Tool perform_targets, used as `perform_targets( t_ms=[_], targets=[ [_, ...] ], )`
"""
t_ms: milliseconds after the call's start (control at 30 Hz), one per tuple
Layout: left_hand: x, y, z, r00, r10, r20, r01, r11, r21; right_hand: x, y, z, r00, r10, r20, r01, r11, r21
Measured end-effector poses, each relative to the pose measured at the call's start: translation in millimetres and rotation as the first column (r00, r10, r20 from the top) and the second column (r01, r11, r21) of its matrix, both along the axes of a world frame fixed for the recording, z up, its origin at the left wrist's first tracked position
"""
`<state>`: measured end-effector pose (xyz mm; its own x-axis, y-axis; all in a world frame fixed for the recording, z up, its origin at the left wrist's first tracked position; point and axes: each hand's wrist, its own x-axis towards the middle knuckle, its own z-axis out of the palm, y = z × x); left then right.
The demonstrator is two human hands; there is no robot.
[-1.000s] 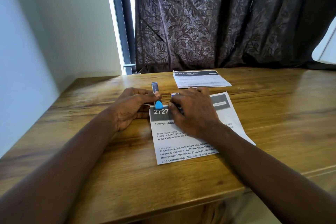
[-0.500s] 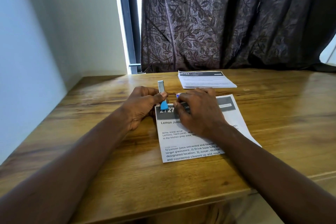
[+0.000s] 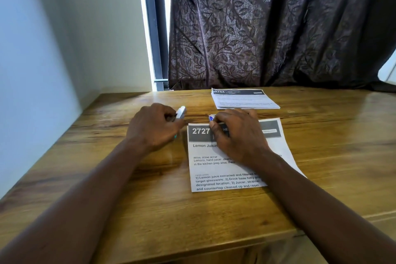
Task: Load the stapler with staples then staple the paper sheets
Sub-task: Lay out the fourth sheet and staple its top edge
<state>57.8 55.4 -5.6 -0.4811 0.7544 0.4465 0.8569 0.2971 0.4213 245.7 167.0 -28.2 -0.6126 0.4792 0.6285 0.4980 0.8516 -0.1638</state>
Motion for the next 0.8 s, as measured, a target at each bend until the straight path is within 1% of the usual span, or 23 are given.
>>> perform_targets(
  t_ms=[67,133,200,233,300,367,467,533,633,700,767,800],
  targets=[
    [2.6,-1.8,-1.9,0.998,0.022,-0.057,-0.029,0.991,-0.133,0.3,0.3,-0.2,0.999,-0.006,-0.034,0.007,1.000,0.010],
    [7.0,-2.7,-3.3,0.998,0.014,-0.066,-0.026,0.983,-0.179,0.8,1.0,-0.2,0.997,-0.016,-0.073,0.017,1.000,0.011],
    [10.7,-3.6,-2.6,0.994,0.024,-0.103,-0.037,0.992,-0.123,1.1,1.3,1.1,0.995,-0.022,-0.101,0.023,1.000,0.014],
    [13.4,-4.8,-1.4,0.993,0.020,-0.113,-0.028,0.997,-0.065,1.8,1.4,2.3,0.992,-0.023,-0.121,0.026,0.999,0.018],
    [19.4,-9.5,2.0,0.998,-0.055,-0.034,0.057,0.997,0.057,4.4,1.8,4.6,0.984,-0.027,-0.178,0.032,0.999,0.027],
    [26.2,-15.6,4.7,0.972,-0.213,0.103,0.202,0.973,0.109,7.6,2.6,6.8,0.972,-0.049,-0.229,0.054,0.998,0.017],
    [41.1,-19.5,7.9,0.871,-0.414,0.265,0.411,0.909,0.070,13.0,8.1,11.0,0.945,-0.095,-0.314,0.101,0.995,0.004],
    [47.8,-16.9,11.2,0.805,-0.466,0.367,0.457,0.882,0.118,16.3,10.0,13.5,0.922,-0.104,-0.373,0.114,0.993,0.004],
    [48.4,-9.9,14.2,0.755,-0.432,0.493,0.384,0.901,0.201,22.6,14.6,14.7,0.898,-0.133,-0.420,0.144,0.990,-0.007],
    [40.6,-3.9,16.6,0.747,-0.393,0.536,0.294,0.919,0.263,27.8,22.2,15.7,0.850,-0.203,-0.486,0.197,0.978,-0.062],
    [28.0,6.9,22.3,0.770,-0.349,0.534,0.177,0.921,0.348,33.2,35.1,18.2,0.749,-0.313,-0.583,0.242,0.950,-0.198],
    [20.6,14.6,26.2,0.782,-0.328,0.531,0.119,0.913,0.390,36.4,44.2,18.8,0.709,-0.388,-0.589,0.258,0.920,-0.296]
  ],
)
